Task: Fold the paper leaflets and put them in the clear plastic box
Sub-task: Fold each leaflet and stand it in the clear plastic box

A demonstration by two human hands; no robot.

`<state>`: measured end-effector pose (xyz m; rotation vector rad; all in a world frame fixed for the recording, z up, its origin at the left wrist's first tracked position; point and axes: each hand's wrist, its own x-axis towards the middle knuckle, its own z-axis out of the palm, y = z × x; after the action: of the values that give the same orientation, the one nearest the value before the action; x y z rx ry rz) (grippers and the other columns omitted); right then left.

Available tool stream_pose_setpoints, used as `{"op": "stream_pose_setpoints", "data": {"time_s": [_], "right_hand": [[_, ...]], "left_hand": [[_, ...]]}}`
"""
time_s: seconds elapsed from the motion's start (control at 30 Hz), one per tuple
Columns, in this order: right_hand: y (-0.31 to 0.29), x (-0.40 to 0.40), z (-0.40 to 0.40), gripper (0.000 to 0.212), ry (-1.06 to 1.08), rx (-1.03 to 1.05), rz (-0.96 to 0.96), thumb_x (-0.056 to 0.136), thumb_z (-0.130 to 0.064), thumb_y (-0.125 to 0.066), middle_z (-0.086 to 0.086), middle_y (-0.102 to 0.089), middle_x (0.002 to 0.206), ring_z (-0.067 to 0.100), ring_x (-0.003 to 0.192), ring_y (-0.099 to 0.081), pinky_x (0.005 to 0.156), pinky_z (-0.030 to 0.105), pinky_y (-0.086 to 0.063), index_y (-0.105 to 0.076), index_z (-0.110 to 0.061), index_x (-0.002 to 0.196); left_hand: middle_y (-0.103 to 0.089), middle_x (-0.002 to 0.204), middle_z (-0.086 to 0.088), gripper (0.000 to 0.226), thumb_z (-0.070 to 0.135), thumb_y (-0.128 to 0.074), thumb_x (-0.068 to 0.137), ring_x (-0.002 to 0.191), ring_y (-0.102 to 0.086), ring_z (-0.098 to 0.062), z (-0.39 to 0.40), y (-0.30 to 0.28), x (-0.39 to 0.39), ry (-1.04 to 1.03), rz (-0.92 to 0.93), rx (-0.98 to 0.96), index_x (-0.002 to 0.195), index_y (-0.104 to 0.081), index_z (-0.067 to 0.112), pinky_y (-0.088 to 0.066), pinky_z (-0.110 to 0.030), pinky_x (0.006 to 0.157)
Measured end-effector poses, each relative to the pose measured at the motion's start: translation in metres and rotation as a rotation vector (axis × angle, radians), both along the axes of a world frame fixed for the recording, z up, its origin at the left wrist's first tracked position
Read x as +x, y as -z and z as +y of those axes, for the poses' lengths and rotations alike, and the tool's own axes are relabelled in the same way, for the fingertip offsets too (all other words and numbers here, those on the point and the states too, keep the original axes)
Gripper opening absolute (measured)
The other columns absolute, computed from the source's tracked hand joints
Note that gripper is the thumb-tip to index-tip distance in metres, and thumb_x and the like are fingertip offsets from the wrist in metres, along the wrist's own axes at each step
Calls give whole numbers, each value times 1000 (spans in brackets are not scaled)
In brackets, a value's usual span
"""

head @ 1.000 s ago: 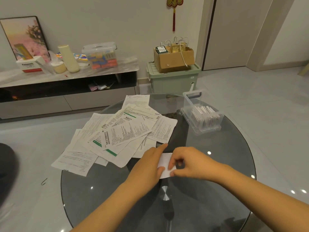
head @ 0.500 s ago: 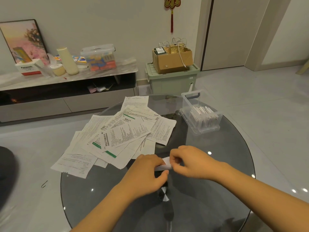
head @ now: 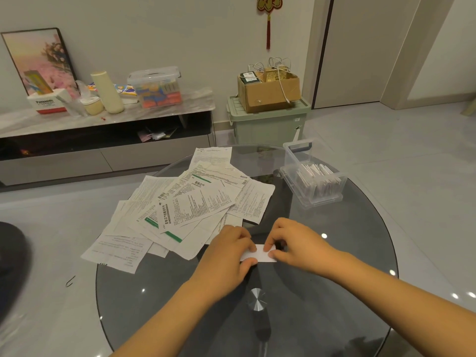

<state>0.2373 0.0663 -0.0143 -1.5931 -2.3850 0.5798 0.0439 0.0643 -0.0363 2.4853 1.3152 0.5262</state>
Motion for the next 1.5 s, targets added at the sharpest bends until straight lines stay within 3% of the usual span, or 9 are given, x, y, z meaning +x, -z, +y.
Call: {"op": "stream_pose_setpoints", "data": {"time_s": [0.07,0.2,0.4,0.6,0.73,1.0,1.3,1.4,1.5], "right_hand": [[-1,0,0,24,-35,37,-57,84,-37,-65,-11,-47,108,6,100,-41,85,26,-43,-69,-26,104],[-3,-1,-2,38,-96,63,-155,83,-48,-62,-9,-56,109,10,103,-43,83,24,-39,-63,-26,114],[-6,-5,-8,26,-144,242,-202,90,-37,-50,-2,-65,93,18,92,-52,75,27,-37,-67,-21,102],[-14,-4,-9,23,-46,274,-128,89,-32,-46,-3,-65,84,14,82,-51,71,30,-44,-65,-21,92],[-23,-1,-6,20,8,265,-33,89,-35,-51,-8,-64,90,10,88,-50,75,28,-45,-67,-24,95],[-49,20,15,17,147,251,64,89,-33,-58,-8,-63,88,7,87,-48,77,28,-47,-70,-22,92],[-69,60,39,8,397,209,159,88,-26,-61,-12,-58,73,3,64,-50,60,17,-39,-67,-23,85],[-74,73,47,6,526,257,234,86,-23,-64,-6,-63,75,7,68,-55,63,20,-44,-70,-20,85],[-75,85,56,7,665,340,322,86,-19,-65,-2,-65,75,9,67,-56,58,12,-40,-72,-16,85]], "left_hand": [[-55,115,9,31,35,-59,89,108,-44,-11,1,-1,-1,23,28,-13,117,-60,20,-35,-22,90],[-56,117,9,35,38,-52,91,106,-48,-13,4,-3,-2,50,130,38,122,-58,22,-34,-25,91],[-65,102,5,50,47,-29,89,94,-55,-18,3,-4,2,61,161,91,111,-65,21,-40,-30,82],[-64,95,11,17,29,-54,92,89,-56,-9,3,-9,4,-32,-43,-19,100,-70,26,-44,-27,77],[-69,94,11,16,28,-57,91,89,-58,-6,6,-23,10,-162,-140,-133,97,-72,30,-45,-23,77],[-70,88,13,11,31,-63,88,82,-58,-3,40,-62,34,-177,-224,-201,88,-73,30,-40,-12,70],[-69,79,6,6,24,-65,87,76,-64,-11,87,-81,82,-97,-407,-228,85,-71,25,-45,-16,64],[-68,87,7,8,25,-65,87,80,-63,-9,102,-83,99,-95,-455,-199,95,-68,23,-49,-17,72],[-63,102,4,26,27,-61,90,87,-57,-7,116,-82,116,-81,-427,-135,114,-62,19,-46,-17,79]]}}
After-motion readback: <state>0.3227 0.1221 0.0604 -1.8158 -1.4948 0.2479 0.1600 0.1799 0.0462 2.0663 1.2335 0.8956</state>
